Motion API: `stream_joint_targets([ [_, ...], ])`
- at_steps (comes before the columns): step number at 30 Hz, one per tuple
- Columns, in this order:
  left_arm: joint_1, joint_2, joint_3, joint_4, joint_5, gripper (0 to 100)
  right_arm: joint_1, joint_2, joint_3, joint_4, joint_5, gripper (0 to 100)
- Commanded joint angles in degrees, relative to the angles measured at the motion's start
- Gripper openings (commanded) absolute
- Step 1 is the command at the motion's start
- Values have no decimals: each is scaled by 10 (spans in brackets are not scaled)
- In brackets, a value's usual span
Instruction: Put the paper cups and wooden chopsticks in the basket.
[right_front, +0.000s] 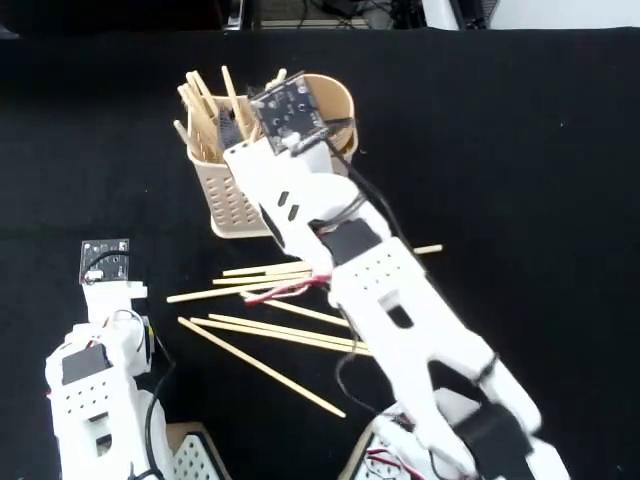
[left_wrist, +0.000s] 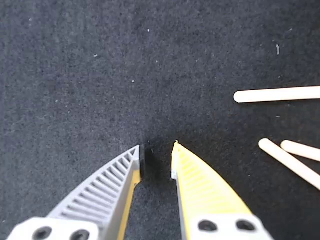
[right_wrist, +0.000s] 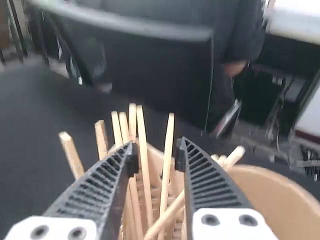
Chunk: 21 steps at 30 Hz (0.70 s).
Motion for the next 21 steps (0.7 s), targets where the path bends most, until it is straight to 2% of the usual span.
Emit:
stream_joint_targets([
  [1, -5, 1, 1, -12, -4, 123, 1, -106, -7, 70, -2, 141],
  [9, -5, 1, 1, -12, -4, 123, -61, -253, 0, 434, -1, 141],
  [12, -5, 1, 1, -12, -4, 123, -92, -253, 35, 512, 0, 142],
  [15, -5, 1, 1, -12, -4, 123, -110, -253, 140, 505, 4, 145],
  [19, -5, 1, 1, -12, -4, 123, -126, -253, 300, 433, 90, 145],
  [21, -5, 1, 1, -12, -4, 123, -145, -253, 359, 396, 109, 145],
])
